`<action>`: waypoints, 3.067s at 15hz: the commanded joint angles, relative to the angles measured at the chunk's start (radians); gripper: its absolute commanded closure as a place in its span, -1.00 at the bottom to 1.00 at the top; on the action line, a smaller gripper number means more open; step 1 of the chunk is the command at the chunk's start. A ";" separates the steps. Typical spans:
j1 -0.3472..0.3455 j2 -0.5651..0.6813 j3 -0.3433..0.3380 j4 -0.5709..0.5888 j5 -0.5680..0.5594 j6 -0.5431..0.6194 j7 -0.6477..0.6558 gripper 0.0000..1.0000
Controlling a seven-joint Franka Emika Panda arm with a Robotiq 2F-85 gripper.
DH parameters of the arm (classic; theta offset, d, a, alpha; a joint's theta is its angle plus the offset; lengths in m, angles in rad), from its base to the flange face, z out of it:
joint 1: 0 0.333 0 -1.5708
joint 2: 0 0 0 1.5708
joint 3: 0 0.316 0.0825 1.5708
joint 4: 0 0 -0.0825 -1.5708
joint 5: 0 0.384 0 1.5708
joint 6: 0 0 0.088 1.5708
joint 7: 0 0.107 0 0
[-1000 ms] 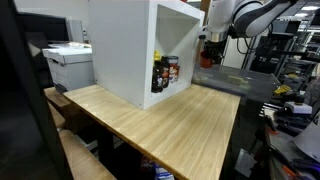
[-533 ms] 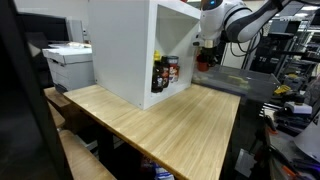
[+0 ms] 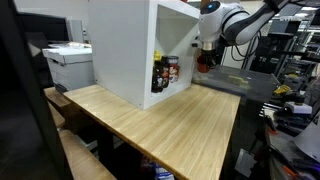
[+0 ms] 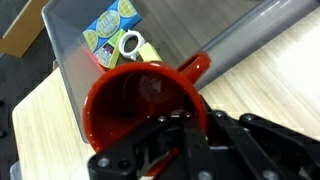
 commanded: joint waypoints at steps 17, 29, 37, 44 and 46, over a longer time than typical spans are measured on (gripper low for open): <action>-0.010 0.031 0.004 0.003 0.079 0.079 -0.153 0.97; -0.010 0.064 0.009 0.015 0.228 0.046 -0.388 0.97; -0.009 0.102 0.013 0.052 0.212 0.036 -0.488 0.97; -0.013 0.097 0.011 0.046 0.198 0.073 -0.514 0.97; -0.012 0.098 0.010 0.046 0.196 0.069 -0.512 0.97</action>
